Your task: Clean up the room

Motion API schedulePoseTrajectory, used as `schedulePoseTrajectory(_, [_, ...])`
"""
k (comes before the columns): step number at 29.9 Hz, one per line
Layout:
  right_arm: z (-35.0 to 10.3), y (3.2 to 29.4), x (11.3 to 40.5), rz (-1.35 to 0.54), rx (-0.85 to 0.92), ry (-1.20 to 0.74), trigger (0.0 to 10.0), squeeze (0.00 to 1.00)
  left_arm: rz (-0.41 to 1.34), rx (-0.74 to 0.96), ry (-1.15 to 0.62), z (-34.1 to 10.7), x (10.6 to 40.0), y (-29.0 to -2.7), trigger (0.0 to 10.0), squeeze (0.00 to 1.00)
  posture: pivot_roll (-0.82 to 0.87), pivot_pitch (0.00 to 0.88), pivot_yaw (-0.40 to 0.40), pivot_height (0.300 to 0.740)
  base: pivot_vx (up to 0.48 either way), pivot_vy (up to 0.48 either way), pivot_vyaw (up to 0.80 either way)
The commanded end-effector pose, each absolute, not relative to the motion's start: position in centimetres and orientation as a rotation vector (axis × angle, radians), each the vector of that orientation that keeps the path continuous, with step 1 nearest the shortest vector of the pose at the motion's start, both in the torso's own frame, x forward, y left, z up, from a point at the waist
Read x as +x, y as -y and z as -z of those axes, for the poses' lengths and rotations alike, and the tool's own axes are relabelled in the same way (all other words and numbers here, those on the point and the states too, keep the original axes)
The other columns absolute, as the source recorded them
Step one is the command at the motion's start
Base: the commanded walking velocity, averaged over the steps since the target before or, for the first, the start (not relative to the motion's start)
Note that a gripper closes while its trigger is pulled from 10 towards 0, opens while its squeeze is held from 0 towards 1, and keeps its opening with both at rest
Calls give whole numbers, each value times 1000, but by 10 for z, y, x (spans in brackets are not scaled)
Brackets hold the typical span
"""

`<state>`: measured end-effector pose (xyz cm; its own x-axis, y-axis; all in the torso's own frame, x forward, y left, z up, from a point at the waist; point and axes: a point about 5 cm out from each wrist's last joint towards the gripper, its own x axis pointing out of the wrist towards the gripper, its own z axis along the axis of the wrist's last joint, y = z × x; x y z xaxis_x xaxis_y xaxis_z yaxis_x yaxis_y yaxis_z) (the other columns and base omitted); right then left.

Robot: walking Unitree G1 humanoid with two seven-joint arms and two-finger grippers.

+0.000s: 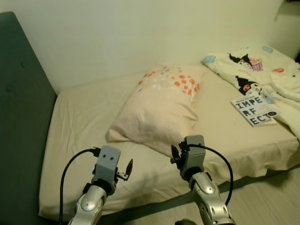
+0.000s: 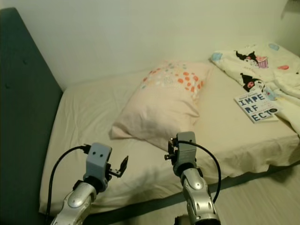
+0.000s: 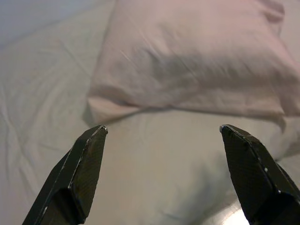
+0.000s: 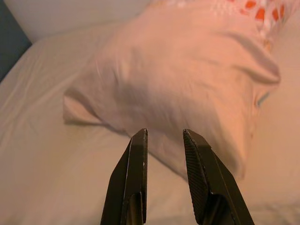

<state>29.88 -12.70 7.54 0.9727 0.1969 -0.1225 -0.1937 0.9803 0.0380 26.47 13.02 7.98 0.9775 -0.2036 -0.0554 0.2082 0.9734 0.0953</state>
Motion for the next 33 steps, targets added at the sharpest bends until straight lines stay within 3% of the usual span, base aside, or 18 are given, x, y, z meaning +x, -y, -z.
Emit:
schedulePoseTrajectory(1, [-74,122,297,-220,28,-125,10000,0,174,91,-47,-78,264,-136,10000,0,-50,60,26,691,0,0,0])
schedulePoseTrajectory(15, [-71,116,295,-281,25,-154,10000,0,145,71,-58,-76,260,-138,10000,0,-47,72,12,740,0,0,0])
schedulePoseTrajectory(33, [-65,113,292,-321,-42,-187,10000,0,170,51,-24,-79,258,-134,10000,0,-48,77,6,740,0,0,0])
